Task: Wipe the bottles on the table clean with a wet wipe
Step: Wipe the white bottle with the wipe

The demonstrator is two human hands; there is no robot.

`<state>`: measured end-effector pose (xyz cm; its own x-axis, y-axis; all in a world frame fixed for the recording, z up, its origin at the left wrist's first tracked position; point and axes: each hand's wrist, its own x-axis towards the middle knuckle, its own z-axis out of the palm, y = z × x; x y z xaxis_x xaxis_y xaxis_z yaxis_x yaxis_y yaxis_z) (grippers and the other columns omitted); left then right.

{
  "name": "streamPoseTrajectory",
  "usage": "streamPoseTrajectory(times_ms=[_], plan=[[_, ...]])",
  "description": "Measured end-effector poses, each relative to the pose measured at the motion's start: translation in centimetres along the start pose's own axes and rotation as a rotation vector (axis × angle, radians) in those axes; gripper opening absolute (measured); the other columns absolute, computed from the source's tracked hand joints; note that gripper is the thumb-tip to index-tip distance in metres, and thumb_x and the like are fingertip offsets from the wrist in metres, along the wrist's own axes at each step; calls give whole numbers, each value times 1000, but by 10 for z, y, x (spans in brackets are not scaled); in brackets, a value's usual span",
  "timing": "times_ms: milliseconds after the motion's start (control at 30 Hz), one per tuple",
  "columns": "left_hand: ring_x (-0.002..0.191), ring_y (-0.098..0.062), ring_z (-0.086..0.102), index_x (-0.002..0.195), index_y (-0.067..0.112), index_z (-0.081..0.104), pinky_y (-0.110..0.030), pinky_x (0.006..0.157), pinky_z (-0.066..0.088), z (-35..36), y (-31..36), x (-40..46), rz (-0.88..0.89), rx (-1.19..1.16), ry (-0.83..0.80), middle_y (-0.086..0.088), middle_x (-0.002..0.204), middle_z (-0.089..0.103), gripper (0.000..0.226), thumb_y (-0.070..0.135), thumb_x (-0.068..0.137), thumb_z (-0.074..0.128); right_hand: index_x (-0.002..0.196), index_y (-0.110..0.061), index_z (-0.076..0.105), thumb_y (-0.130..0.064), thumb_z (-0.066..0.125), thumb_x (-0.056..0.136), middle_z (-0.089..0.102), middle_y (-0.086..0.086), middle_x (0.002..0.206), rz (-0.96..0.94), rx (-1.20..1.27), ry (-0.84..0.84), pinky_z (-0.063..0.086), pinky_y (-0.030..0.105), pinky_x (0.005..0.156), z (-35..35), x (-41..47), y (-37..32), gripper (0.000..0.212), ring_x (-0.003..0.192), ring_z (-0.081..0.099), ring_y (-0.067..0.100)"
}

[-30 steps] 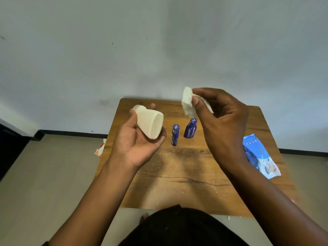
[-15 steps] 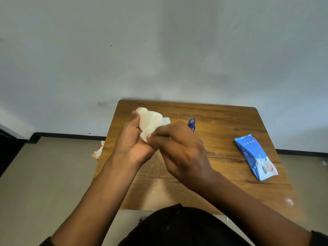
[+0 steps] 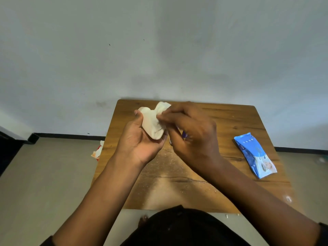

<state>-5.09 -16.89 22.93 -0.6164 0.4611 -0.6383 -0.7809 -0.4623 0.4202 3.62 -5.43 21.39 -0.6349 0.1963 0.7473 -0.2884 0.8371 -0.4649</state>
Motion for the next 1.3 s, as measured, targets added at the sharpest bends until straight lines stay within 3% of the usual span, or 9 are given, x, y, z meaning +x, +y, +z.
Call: streamPoseTrajectory(times_ms=[133,300,433,567,700,900,1000,1167,1300], plan=[[81,-27,71,134,7,60,-35,73,60,5,6,2,-10,-8,13,-16,97,74,53,50,107,45,103,1,79,3,76,90,72,16,103,-82,-46,-88,53,37,77,2,-15,-5,14,94,68,29],[59,-28,70,104,11,63,-41,51,60,-2,7,8,62,15,-57,-12,69,69,41,48,108,45,106,0,80,7,75,88,73,14,104,-46,-28,-148,55,36,79,4,-39,1,19,96,69,28],[102,-25,68,134,15,54,-42,80,61,-16,6,13,166,89,-161,-8,98,70,44,49,105,50,101,-3,80,8,77,86,74,9,101,134,10,90,57,31,76,-13,-15,3,20,94,70,18],[134,-37,57,143,20,52,-59,109,47,-19,-8,12,265,303,-300,-21,139,63,38,36,109,48,105,-10,80,-2,76,92,74,0,103,286,110,112,55,21,81,-14,11,-2,16,99,68,7],[112,-21,68,148,23,52,-42,91,57,-15,-14,7,258,447,-402,-7,123,69,42,16,106,50,104,-9,81,0,77,89,70,3,104,287,115,42,53,23,81,10,17,0,19,99,68,12],[97,-24,67,150,-1,43,-35,83,59,-17,-2,11,229,383,-333,-15,112,63,66,49,108,39,103,-5,81,2,80,87,70,8,104,107,-52,-101,50,28,84,10,-19,3,19,99,65,22],[83,-22,69,149,6,42,-36,68,59,-18,-1,17,305,397,-297,-13,104,59,58,47,108,41,105,-6,80,1,79,88,70,7,104,77,-106,-232,48,26,84,8,-39,4,19,98,64,23],[111,-28,68,150,7,43,-47,94,59,-18,-10,18,259,391,-344,-18,124,68,51,38,110,41,104,-8,81,3,79,84,72,5,102,228,-32,-79,54,30,79,10,-14,10,23,97,67,18],[99,-19,74,128,5,62,-31,82,62,-15,-11,16,141,288,-364,-10,106,75,58,49,111,29,99,-7,81,3,79,83,71,8,96,150,-93,-16,51,35,76,30,5,9,19,89,66,24]])
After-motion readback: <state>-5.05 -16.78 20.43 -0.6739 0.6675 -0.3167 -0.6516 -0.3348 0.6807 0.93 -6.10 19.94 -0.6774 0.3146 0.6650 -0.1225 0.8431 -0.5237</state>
